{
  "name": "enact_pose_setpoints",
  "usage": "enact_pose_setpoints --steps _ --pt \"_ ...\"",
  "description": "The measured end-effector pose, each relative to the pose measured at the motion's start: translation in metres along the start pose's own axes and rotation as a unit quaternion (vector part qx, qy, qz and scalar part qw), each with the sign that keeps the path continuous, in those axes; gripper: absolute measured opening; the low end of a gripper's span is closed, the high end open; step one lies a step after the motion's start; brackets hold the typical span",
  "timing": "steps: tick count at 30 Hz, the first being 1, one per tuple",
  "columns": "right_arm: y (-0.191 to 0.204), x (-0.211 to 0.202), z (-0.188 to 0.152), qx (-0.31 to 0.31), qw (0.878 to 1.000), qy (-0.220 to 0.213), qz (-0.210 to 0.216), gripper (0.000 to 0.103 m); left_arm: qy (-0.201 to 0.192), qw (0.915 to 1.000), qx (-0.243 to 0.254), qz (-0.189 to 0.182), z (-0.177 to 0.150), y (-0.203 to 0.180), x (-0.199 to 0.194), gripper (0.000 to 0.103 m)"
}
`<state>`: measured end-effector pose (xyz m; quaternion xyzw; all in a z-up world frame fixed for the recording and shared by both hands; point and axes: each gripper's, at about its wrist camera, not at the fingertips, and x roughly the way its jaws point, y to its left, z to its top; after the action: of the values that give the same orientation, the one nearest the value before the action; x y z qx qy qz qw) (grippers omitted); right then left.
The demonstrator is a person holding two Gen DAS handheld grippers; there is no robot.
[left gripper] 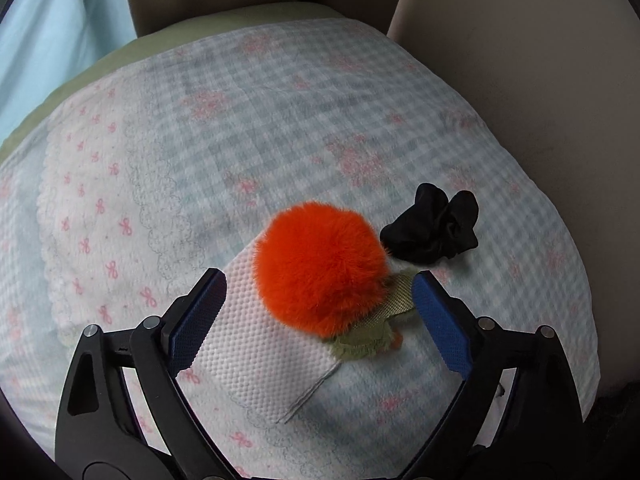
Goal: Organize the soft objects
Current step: 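Grasp the orange pompom with the left tool while the right tool grasps the grey cloth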
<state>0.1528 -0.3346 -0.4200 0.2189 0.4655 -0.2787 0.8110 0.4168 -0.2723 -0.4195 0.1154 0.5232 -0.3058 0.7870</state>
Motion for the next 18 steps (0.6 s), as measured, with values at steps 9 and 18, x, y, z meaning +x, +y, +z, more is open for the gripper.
enact_pose_setpoints --steps 9,18 --pt "0.009 0.018 -0.001 -0.026 0.999 -0.020 -0.028 0.062 0.000 0.9998 -0.010 -0.017 -0.001 0.001 0.033 0.049" --pt "0.014 0.016 0.000 -0.054 0.998 -0.026 -0.028 0.022 -0.017 0.9995 -0.013 -0.021 0.000 0.003 0.031 0.034"
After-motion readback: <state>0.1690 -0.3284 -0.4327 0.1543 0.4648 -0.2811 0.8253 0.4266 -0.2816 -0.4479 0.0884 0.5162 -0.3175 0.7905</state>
